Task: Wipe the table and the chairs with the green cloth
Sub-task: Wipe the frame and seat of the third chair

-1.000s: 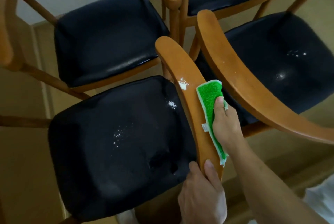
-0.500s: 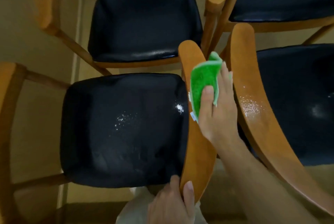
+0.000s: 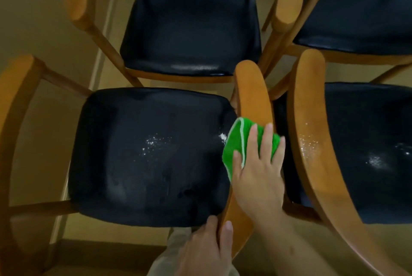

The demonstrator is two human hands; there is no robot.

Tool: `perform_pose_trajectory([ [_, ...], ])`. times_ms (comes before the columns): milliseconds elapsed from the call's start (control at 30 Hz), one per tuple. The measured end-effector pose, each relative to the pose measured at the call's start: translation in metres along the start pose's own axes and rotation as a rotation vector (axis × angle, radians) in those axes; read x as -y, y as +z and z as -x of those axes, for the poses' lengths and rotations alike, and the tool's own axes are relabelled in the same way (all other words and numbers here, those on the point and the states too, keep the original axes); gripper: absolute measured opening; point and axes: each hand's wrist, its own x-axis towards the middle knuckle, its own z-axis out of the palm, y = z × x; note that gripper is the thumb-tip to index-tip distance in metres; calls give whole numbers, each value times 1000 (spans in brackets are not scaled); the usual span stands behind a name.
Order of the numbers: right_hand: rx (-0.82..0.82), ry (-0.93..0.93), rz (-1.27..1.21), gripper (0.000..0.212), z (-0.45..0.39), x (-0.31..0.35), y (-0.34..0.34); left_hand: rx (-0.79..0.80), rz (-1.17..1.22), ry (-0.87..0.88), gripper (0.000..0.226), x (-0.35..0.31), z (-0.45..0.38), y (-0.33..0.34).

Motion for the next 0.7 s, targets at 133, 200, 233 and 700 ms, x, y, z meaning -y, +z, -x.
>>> perform_pose_trajectory([
  [133, 64, 12, -2, 68, 0, 2, -5, -114, 341, -113, 47, -37, -18, -3],
  [200, 39, -18, 37, 67, -28, 2, -10, -180, 417, -122, 53, -67, -30, -5],
  [233, 17, -34, 28, 67, -45, 3, -13, -222, 396, -131, 56, -76, -36, -3],
  [700, -170, -132, -287, 61, -127, 3, -27, -338, 146, -129, 62, -83, -46, 3],
])
